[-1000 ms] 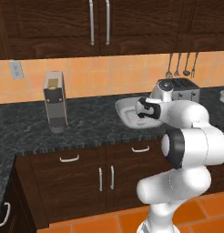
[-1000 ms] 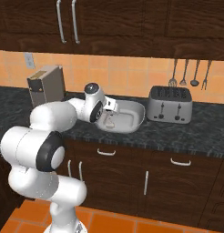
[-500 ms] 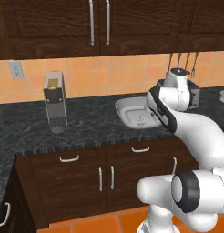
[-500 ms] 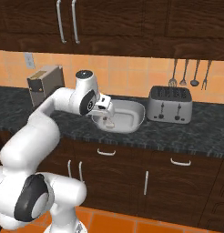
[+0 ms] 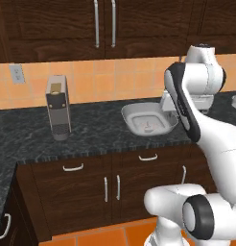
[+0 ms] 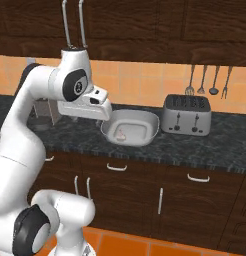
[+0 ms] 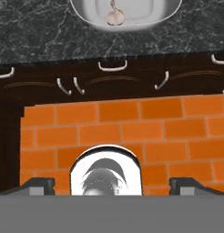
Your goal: Place one garlic and one steak in each tupperware on the nearby counter, to pack two identical lunches.
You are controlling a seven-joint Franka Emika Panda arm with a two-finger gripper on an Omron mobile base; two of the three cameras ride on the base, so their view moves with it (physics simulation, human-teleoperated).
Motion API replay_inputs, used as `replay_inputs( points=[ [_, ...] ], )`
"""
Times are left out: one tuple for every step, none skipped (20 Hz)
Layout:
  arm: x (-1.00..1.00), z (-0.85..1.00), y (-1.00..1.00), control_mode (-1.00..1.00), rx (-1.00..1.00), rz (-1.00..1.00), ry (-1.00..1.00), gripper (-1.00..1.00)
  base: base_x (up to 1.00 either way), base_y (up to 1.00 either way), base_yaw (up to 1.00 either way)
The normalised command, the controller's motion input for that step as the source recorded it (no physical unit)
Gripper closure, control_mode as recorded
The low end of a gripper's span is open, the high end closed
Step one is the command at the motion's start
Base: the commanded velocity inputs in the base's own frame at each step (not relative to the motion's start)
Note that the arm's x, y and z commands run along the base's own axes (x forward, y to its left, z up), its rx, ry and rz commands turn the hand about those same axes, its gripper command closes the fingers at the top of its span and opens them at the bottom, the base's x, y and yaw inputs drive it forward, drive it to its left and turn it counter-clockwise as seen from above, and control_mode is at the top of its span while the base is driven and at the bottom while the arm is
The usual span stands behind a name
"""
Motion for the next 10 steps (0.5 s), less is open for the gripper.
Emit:
replay_inputs(
  points=[
    [-1.0, 0.55, 0.37, -1.0, 0.0, 0.02, 0.03, -1.0, 0.0, 0.0, 0.0],
    [-1.0, 0.48, 0.41, -1.0, 0.0, 0.04, 0.0, -1.0, 0.0, 0.0, 0.0],
    [-1.0, 0.45, 0.4, -1.0, 0.0, 0.06, 0.0, -1.0, 0.0, 0.0, 0.0],
    [-1.0, 0.34, 0.35, -1.0, 0.0, 0.06, 0.0, -1.0, 0.0, 0.0, 0.0],
    [-1.0, 0.21, 0.19, -1.0, 0.0, 0.04, 0.0, -1.0, 0.0, 0.0, 0.0],
    [-1.0, 0.01, 0.09, -1.0, 0.0, 0.02, 0.0, -1.0, 0.0, 0.0, 0.0],
    [-1.0, 0.0, 0.01, -1.0, 0.0, 0.02, 0.0, -1.0, 0.0, 0.0, 0.0],
    [-1.0, 0.0, 0.0, -1.0, 0.0, 0.02, 0.0, -1.0, 0.0, 0.0, 0.0],
    [-1.0, 0.0, 0.0, -1.0, 0.0, 0.03, 0.0, -1.0, 0.0, 0.0, 0.0],
    [-1.0, -0.01, 0.0, -1.0, 0.0, 0.03, 0.0, -1.0, 0.0, 0.0, 0.0]
  ],
)
